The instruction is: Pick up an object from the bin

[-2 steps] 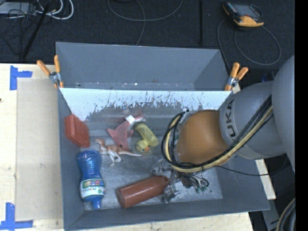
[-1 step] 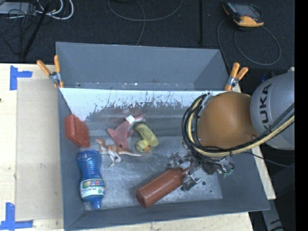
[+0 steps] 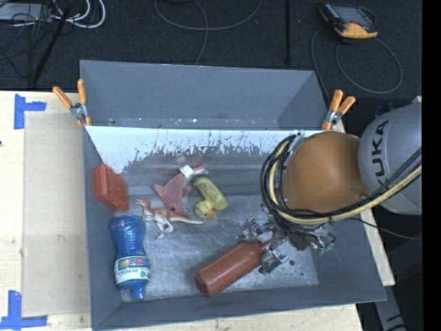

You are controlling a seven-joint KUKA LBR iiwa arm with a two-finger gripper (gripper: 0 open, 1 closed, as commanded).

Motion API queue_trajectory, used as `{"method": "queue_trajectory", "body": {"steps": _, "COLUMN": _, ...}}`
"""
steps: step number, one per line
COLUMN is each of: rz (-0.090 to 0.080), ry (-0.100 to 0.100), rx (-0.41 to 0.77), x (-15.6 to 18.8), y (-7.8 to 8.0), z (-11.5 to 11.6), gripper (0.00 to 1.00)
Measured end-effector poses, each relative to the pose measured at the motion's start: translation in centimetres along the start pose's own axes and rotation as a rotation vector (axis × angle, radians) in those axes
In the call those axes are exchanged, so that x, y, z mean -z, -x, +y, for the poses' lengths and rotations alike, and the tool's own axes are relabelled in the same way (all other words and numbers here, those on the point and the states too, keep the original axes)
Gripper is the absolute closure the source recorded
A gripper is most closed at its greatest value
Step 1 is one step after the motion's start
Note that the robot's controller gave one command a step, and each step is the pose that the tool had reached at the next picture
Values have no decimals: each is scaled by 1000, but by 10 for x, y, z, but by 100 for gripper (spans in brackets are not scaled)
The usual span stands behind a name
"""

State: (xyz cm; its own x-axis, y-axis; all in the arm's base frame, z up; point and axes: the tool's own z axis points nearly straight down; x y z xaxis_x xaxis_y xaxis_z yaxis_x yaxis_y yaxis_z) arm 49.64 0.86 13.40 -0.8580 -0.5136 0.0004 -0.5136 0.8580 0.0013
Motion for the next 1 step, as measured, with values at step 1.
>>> {"method": "queue_trajectory", "body": {"steps": 1, "rz": 0, "ry": 0, "rx": 7, "x": 100, "y": -35, "z": -13, "gripper": 100}}
